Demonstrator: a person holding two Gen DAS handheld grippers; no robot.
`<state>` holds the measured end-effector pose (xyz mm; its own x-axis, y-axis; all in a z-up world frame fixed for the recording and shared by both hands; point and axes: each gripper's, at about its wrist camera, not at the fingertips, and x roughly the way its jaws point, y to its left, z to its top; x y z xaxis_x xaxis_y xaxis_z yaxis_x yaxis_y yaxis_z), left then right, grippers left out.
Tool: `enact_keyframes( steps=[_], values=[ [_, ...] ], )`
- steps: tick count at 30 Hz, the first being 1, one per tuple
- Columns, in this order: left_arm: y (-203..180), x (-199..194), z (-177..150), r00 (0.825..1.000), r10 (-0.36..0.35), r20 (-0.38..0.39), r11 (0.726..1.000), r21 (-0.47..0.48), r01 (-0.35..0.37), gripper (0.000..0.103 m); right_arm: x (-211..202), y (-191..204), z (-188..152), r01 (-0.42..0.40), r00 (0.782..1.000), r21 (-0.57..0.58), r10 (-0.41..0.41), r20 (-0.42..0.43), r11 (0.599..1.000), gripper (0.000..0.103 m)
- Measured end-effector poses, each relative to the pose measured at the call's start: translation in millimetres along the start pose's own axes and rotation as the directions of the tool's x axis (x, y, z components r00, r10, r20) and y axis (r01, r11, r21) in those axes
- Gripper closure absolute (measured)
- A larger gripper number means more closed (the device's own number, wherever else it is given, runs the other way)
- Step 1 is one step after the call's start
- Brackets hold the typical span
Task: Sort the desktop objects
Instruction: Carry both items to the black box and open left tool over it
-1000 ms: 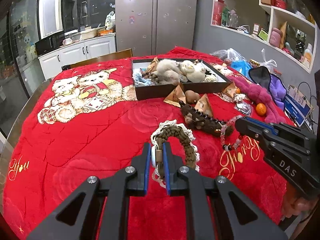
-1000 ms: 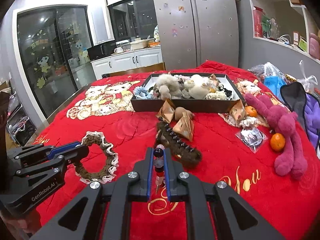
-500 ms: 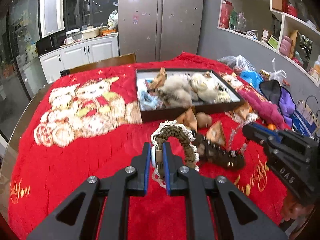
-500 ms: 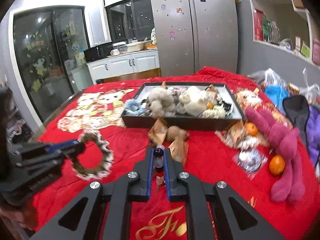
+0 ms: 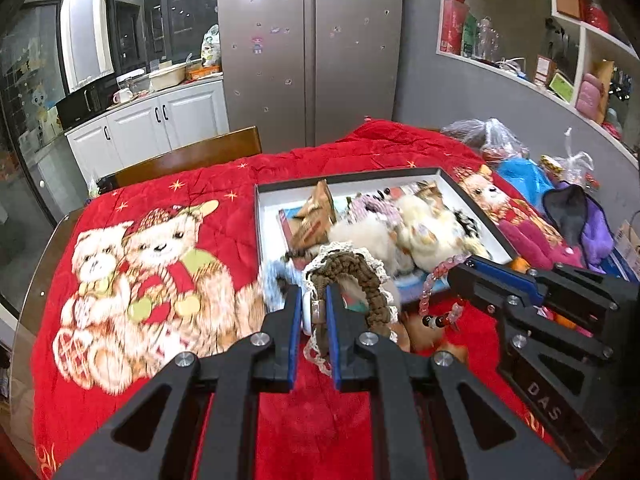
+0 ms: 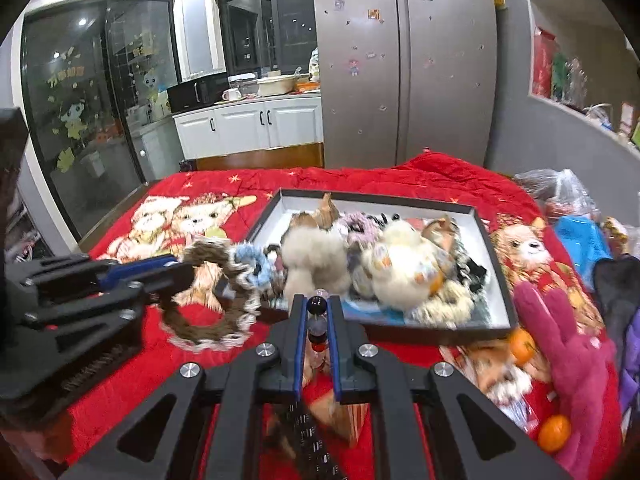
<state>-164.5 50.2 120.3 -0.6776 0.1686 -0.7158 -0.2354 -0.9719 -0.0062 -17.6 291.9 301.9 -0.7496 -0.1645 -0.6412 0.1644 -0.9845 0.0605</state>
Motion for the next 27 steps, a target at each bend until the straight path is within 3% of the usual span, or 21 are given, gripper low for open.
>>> enact_keyframes(
  steps=[11,14,17,27],
  values=[
    [24,49,25,1.000,0.005,-0.021,0.999,-0.048,-0.006,0.090,38,-17,37,-0.017,1.000,0.015,0.018,-0.013,1.000,0.093],
    [29,59,23,1.000,0.004,-0.029,0.998,-0.060,-0.006,0.090,48,-20,40,-0.019,1.000,0.019,0.019,-0.023,1.000,0.093],
    [30,69,19,0.999,0.006,-0.046,0.999,-0.042,-0.008,0.090,53,-23,38,-0.072,0.997,0.053,0.073,-0.027,0.996,0.093],
    [40,89,17,0.996,0.033,-0.079,0.999,-0.040,-0.037,0.090,73,-22,33,-0.042,0.997,0.022,0.043,-0.067,0.999,0.093]
  ],
)
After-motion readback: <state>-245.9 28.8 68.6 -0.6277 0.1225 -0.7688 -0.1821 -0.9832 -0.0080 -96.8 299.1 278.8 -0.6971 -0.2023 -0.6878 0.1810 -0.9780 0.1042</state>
